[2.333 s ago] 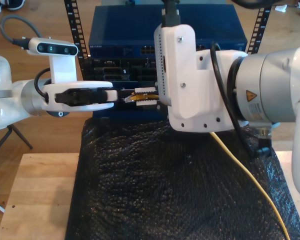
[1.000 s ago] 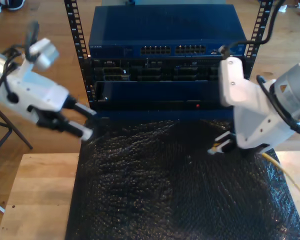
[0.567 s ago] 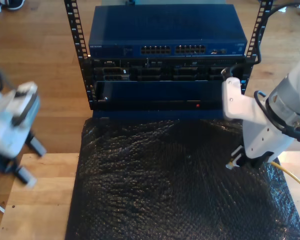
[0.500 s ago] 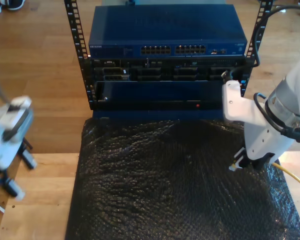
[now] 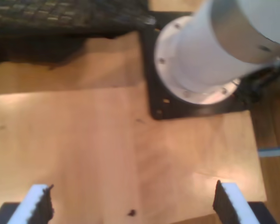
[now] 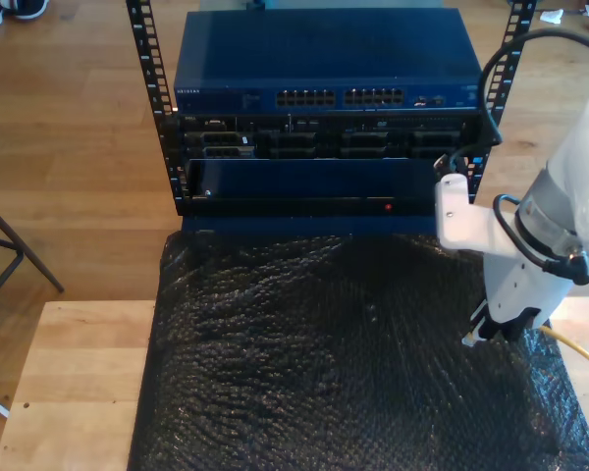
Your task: Grab the cable and plug it in
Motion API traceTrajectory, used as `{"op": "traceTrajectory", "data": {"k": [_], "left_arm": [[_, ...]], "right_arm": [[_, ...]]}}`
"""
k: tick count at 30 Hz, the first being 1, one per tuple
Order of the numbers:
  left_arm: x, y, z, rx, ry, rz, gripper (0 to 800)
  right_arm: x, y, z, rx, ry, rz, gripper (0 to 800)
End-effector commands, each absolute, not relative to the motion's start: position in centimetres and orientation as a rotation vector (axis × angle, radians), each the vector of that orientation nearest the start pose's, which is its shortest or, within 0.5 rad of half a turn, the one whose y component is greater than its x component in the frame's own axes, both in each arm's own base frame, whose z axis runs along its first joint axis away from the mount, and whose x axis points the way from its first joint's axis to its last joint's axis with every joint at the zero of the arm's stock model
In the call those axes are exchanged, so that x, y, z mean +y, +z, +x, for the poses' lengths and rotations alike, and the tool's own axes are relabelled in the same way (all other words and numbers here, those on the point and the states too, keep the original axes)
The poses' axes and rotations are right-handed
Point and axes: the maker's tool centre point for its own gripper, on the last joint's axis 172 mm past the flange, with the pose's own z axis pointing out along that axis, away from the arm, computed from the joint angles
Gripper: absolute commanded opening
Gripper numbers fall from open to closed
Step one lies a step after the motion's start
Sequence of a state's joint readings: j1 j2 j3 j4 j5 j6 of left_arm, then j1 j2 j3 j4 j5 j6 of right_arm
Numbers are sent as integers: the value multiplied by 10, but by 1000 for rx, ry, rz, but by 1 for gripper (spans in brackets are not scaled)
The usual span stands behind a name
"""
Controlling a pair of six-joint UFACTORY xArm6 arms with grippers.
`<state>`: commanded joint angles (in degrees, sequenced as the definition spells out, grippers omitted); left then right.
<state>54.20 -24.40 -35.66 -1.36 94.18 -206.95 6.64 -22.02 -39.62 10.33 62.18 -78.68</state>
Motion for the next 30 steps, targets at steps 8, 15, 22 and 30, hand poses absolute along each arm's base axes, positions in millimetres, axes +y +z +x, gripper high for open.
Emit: {"op": "traceTrajectory", "data": {"k": [8,15,22,30], "left_arm": [[121,154,41,-1956,260,1552,800],[113,127,21,-1978,362,1548,800],[115,81,6,-2051,356,1593,800],[130,49,-4,-2095,316,1723,800]], "right_arm": [[79,189,350,-1938,-129,-2290,0],[79,189,350,-1938,-127,-2289,0],[79,189,349,-1937,-125,-2288,0],[101,203,365,-2030,-196,-2253,0]]}}
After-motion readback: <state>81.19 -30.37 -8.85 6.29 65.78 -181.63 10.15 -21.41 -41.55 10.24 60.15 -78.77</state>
